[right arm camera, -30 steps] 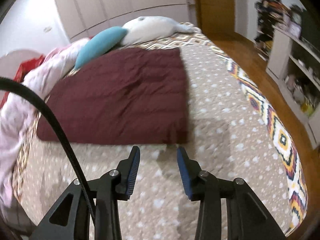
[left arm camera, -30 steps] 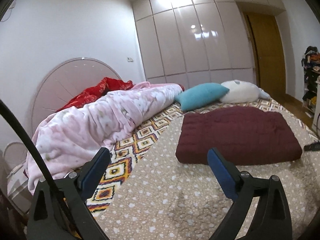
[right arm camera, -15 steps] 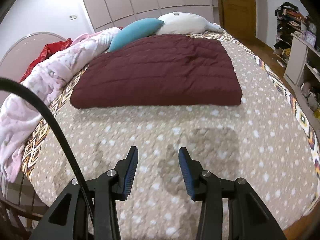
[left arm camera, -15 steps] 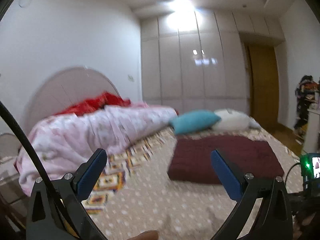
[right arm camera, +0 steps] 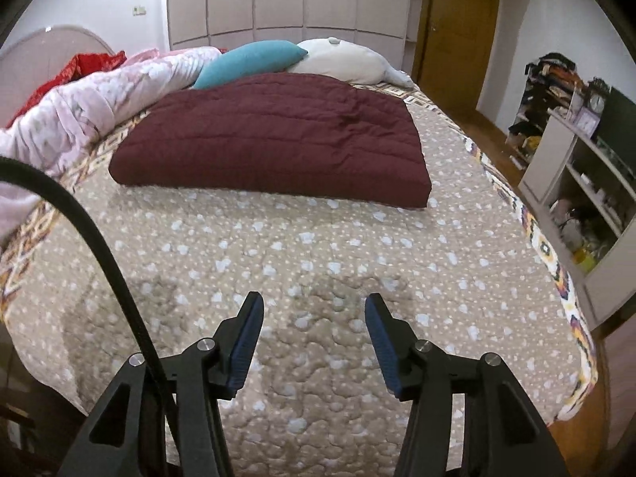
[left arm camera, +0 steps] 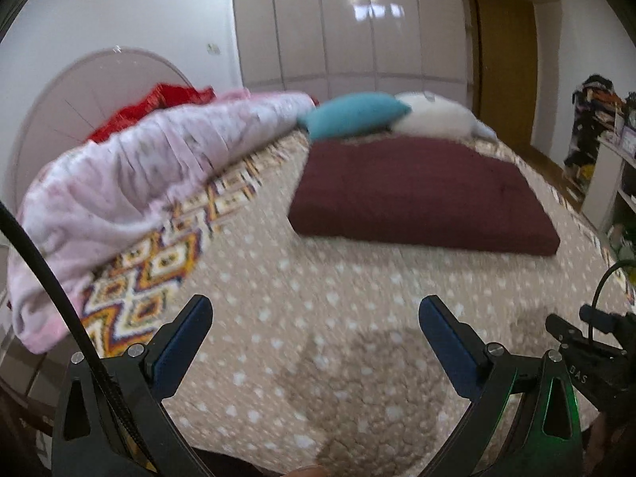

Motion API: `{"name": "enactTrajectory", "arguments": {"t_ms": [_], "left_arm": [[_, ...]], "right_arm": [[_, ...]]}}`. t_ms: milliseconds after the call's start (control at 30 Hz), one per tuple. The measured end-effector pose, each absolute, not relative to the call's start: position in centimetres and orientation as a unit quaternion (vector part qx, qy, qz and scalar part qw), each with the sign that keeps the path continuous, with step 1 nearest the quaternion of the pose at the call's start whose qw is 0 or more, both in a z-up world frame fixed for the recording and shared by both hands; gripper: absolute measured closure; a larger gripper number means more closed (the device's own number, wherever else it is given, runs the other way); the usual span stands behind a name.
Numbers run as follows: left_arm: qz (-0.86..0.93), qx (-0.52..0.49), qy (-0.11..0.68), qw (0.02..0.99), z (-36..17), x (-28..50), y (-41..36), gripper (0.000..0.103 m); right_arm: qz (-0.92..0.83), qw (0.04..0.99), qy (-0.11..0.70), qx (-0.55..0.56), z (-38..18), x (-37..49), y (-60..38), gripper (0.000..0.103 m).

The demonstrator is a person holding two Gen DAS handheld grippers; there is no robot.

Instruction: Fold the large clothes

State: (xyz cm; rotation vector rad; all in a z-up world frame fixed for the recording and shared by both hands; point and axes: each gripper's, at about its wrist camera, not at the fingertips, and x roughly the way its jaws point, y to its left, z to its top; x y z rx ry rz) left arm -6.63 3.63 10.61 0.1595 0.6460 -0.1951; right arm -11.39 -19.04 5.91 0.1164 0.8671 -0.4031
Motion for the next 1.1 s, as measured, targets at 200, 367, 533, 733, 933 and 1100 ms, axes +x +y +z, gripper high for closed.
{"name": "enactTrajectory", "arguments": {"t_ms": [200, 367, 533, 733, 933, 1100], "left_arm": [[-0.102, 0.082, 0.377, 0.917, 6.6, -5.1, 2.6, 0.000], [-0.100, 0.087, 0.408, 0.903, 3.9, -3.8, 2.1, 0.000], [-0.097, 0.091, 0.436, 0.890, 1.5, -2.4, 1.9, 0.000], [-0.094, 0.090, 0.480, 0.868, -1.7, -0.9, 1.8, 0.000], [-0.099, 0.080, 0.504, 0.854, -4.0, -0.1, 2.1, 0.000], [-0.103, 0.072, 0.501, 0.856, -4.4, -0.1, 2.2, 0.000]], "right_arm": [[-0.197, 0.876, 0.438, 0.050, 4.2, -11.2, -18.7, 0.045], [-0.202, 0.869, 0.448, 0.054, 3.1, -11.0, -19.0, 0.045], [-0.200, 0.866, 0.456, 0.054, 2.5, -10.6, -18.9, 0.045], [-0.201, 0.859, 0.467, 0.057, 1.5, -10.2, -18.9, 0.044], [-0.198, 0.859, 0.469, 0.056, 1.1, -9.8, -18.6, 0.044], [-0.191, 0.857, 0.475, 0.057, 0.7, -9.4, -18.2, 0.044]]}}
